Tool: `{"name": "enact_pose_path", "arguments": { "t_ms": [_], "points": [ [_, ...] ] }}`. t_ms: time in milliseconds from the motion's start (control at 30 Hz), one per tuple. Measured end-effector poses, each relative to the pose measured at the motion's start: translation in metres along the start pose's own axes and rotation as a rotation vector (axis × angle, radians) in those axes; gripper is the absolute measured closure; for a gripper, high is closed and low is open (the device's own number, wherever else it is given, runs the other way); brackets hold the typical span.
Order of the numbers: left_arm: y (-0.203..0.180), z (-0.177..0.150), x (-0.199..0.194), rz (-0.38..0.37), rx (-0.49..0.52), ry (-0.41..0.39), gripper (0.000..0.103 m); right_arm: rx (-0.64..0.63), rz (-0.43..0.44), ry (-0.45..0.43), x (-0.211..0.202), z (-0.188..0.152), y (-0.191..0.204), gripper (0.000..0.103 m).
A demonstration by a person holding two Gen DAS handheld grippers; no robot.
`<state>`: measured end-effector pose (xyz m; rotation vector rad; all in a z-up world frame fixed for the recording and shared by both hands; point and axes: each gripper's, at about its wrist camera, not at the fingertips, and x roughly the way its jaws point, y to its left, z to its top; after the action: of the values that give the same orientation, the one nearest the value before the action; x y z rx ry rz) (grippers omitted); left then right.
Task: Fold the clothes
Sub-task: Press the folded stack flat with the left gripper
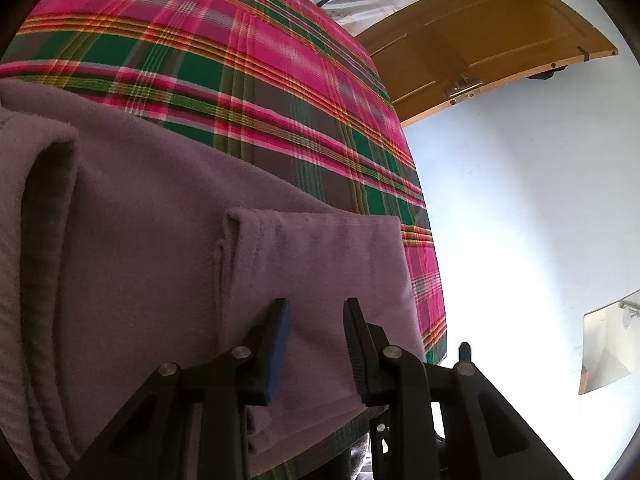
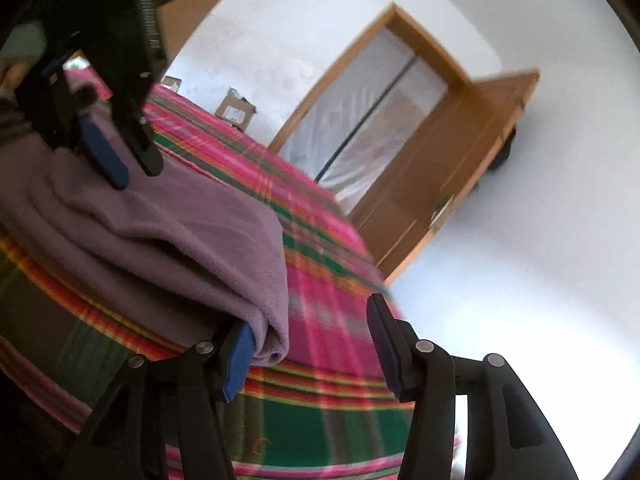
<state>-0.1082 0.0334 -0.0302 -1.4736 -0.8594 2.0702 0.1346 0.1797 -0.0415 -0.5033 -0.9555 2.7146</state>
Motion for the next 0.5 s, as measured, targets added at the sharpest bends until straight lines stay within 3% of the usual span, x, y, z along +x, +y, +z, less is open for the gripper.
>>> {"name": "enact_pose_path", "arguments": {
  "t_ms": [167, 333, 500],
  "points": [
    [0.003, 0.000, -0.001, -0.008, -0.007, 0.000, 0.076, -0.082, -0.061, -0.016, 0.001, -0.002, 0.005, 0.049],
    [0.001, -0.002, -0.002, 0.004, -0.006, -0.005, 0.076, -0.041, 0.014, -0.029, -0.007, -0.003, 0.000, 0.049],
    [-0.001, -0.002, -0.002, 0.000, -0.007, -0.004, 0.076, -0.008, 0.010, 0.023, -0.001, -0.008, -0.014, 0.049]
  ]
}}
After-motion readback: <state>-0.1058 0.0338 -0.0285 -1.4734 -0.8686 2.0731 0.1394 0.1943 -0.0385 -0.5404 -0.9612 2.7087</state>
